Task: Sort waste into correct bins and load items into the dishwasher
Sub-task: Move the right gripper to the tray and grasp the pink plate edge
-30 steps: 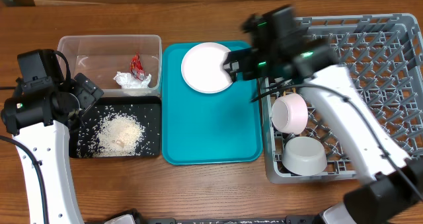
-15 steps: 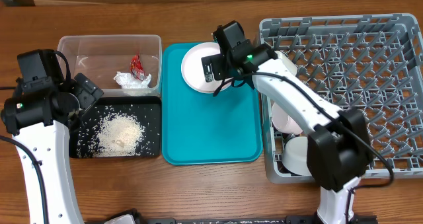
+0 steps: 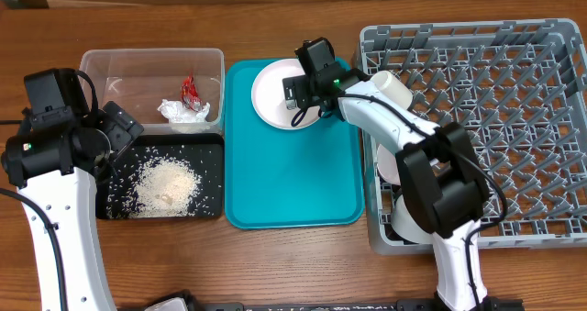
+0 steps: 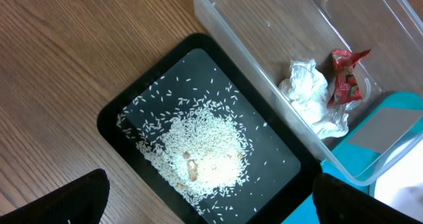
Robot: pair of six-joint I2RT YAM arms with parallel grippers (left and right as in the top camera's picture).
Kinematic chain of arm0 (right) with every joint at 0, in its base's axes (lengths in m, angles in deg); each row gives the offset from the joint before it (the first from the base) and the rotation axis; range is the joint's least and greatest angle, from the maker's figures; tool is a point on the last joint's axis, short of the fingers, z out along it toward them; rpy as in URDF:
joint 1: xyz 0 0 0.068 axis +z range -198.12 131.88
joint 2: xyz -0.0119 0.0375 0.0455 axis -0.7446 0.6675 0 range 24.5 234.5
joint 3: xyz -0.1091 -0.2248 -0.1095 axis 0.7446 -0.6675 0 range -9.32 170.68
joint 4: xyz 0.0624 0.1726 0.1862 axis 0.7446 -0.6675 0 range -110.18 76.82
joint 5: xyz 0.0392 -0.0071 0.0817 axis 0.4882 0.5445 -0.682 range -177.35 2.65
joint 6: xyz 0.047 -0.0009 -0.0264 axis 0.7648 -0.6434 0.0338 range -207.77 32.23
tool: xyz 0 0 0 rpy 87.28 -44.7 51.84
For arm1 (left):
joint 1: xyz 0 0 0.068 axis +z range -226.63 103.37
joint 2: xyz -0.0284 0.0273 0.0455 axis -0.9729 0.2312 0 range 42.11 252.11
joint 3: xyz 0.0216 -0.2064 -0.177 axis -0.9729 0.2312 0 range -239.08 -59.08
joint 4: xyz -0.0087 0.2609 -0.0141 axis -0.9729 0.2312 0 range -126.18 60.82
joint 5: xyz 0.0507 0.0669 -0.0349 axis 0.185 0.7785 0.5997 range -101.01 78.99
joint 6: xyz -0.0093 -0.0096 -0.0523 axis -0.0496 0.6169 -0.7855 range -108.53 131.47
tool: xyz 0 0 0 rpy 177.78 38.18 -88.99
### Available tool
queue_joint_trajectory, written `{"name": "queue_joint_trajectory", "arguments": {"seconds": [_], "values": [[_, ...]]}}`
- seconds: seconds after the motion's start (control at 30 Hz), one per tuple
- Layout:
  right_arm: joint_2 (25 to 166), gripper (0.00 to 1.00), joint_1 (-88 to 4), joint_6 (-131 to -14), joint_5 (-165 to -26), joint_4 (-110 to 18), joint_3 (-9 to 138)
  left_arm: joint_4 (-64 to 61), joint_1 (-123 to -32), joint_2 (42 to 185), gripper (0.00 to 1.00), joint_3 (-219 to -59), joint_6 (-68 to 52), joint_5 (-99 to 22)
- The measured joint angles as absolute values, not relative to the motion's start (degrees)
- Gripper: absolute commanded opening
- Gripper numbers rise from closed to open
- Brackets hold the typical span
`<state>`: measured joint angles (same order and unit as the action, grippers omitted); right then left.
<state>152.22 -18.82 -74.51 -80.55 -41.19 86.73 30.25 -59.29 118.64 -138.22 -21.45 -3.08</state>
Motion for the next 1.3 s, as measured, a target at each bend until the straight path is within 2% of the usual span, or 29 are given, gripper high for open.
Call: {"name": "queue_joint_trajectory", "arguments": {"seconds": [0.23,0.33,0.5,0.6,0.67,0.77,0.9,0.97,1.0,1.3], "values": [[155.72,1.00,-21.18,-74.73,-80.13,-41.34,87.10,30.25,-59.29,118.64,1.00,-138.22,-21.45,-3.08],[155.70,0.93,-21.36,-74.92,-81.31,-43.51,87.76,30.25,-59.29,118.64,1.00,-138.22,-21.45,-3.08],[155.24,0.72,-21.12,-75.17,-85.35,-47.77,88.61,30.25,-59.29,118.64,1.00,-138.22,-21.45,-3.08],[155.00,0.64,-20.68,-75.34,-86.88,-49.15,88.74,30.25,-59.29,118.64,1.00,-138.22,-21.45,-3.08],[154.95,0.52,-20.35,-75.27,-87.63,-49.78,88.81,30.25,-59.29,118.64,1.00,-138.22,-21.45,-3.06],[154.93,0.43,-20.05,-75.14,-88.57,-50.28,88.87,30.25,-59.29,118.64,1.00,-138.22,-21.45,-3.08],[154.93,0.22,-19.96,-74.51,-88.83,-50.59,88.87,30.25,-59.29,118.64,1.00,-138.22,-21.45,-3.08],[154.93,0.06,-19.96,-74.71,-88.92,-50.74,88.87,30.25,-59.29,118.64,1.00,-138.22,-21.45,-3.08],[154.93,0.04,-19.96,-74.36,-89.07,-50.70,88.87,30.25,-59.29,118.64,1.00,-138.22,-21.45,-3.08],[153.97,0.04,-19.92,-73.83,-90.53,-51.88,89.42,30.25,-59.29,118.64,1.00,-138.22,-21.45,-3.06]]}}
